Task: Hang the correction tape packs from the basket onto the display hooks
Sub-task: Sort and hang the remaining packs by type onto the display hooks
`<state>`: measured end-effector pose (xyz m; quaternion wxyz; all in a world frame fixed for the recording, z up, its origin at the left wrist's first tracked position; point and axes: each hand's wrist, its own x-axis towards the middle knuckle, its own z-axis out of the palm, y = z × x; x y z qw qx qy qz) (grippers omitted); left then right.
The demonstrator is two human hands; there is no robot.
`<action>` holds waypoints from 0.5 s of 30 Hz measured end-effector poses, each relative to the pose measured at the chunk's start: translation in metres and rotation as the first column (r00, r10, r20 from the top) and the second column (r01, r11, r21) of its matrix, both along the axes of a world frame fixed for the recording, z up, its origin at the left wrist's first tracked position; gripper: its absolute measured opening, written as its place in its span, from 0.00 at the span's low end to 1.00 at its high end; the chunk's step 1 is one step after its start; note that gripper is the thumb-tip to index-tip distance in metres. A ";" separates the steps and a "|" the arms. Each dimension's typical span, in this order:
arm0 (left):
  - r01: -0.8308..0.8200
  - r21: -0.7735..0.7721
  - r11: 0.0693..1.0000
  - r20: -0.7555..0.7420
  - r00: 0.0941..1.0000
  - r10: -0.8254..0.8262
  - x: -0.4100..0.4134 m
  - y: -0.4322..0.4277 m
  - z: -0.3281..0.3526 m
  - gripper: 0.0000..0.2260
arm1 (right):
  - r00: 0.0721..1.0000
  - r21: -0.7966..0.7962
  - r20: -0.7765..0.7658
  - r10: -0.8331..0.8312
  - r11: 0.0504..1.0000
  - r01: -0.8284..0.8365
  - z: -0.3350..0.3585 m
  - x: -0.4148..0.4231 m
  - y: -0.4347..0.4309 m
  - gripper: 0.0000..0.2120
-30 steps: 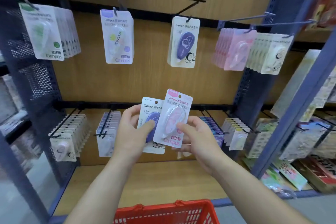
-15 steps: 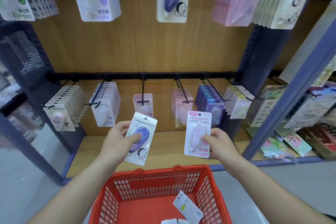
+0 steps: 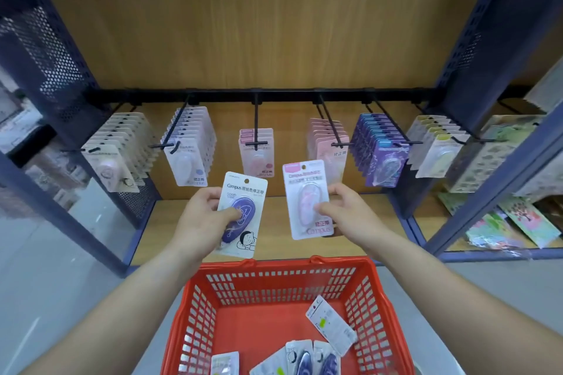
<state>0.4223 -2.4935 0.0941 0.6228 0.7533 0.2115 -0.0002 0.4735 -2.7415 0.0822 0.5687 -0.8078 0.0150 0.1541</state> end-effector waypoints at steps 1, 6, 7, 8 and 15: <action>-0.007 0.006 1.000 -0.001 1.000 0.007 0.000 0.003 0.000 0.12 | 1.000 0.001 0.002 0.027 1.000 -0.027 0.000 0.001 0.009 0.08; -0.056 -0.006 0.998 -0.006 0.998 0.056 -0.005 0.019 -0.005 0.14 | 0.997 0.025 0.016 0.075 0.997 -0.075 -0.007 0.015 0.044 0.07; -0.063 -0.013 0.998 -0.008 0.998 0.063 -0.007 0.022 -0.007 0.14 | 0.997 0.034 0.017 0.080 0.996 -0.081 -0.007 0.019 0.049 0.07; -0.069 -0.019 0.997 -0.012 0.998 0.069 -0.008 0.025 -0.009 0.15 | 0.996 0.044 0.020 0.085 0.995 -0.086 -0.008 0.022 0.055 0.07; -0.089 -0.031 0.996 -0.011 0.996 0.089 -0.012 0.042 -0.011 0.14 | 0.997 0.115 0.054 0.052 0.992 -0.058 -0.015 0.039 0.087 0.05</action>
